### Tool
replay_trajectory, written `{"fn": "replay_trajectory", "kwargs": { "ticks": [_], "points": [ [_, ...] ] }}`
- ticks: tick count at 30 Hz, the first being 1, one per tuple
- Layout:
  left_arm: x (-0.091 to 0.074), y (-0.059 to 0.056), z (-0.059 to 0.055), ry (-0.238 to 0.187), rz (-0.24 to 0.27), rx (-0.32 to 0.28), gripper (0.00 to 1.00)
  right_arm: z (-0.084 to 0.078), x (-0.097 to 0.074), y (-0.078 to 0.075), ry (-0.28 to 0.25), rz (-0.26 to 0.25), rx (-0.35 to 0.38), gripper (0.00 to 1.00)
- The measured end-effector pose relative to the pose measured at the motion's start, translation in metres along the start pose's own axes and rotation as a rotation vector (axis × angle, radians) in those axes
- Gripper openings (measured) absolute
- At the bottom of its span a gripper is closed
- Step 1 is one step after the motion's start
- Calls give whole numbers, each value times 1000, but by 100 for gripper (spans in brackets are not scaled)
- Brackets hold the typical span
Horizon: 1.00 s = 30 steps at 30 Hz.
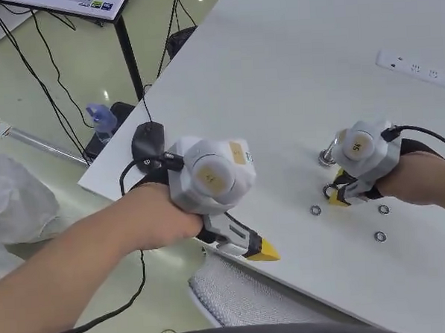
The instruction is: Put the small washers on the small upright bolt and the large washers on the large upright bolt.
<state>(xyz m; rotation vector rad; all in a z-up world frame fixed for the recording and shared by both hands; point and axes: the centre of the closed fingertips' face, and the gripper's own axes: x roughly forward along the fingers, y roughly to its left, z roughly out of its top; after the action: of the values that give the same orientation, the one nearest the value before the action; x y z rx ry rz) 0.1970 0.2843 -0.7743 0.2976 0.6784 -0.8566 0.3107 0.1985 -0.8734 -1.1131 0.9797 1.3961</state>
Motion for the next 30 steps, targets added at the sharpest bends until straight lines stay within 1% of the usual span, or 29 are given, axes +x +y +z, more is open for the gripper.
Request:
{"fn": "replay_trajectory", "kwargs": {
  "ticks": [3,5,8,11,14,22,26,29,30],
  "points": [
    [0,-3,-2,6,-4,0,93,1,0,2,5,-9,-3,24],
    [0,-4,-2,8,-4,3,93,0,0,2,11,-16,21,23],
    [0,-4,-2,5,-3,-1,92,0,-1,1,17,-20,21,22],
    [-1,-5,-3,11,-4,6,92,0,-1,1,10,-18,27,21],
    [-1,-4,-3,11,-3,6,91,-1,0,0,14,-13,29,21],
    [-3,-2,-3,14,2,6,90,-3,-1,-1,21,-20,32,21],
    [-3,-2,-3,14,2,6,90,-7,-8,-5,19,-23,51,21],
    [-2,0,-3,14,3,6,90,-11,-13,-6,14,-12,82,21],
    [-2,0,-3,13,3,7,90,-12,-14,-8,15,-16,83,21]
  ]
}}
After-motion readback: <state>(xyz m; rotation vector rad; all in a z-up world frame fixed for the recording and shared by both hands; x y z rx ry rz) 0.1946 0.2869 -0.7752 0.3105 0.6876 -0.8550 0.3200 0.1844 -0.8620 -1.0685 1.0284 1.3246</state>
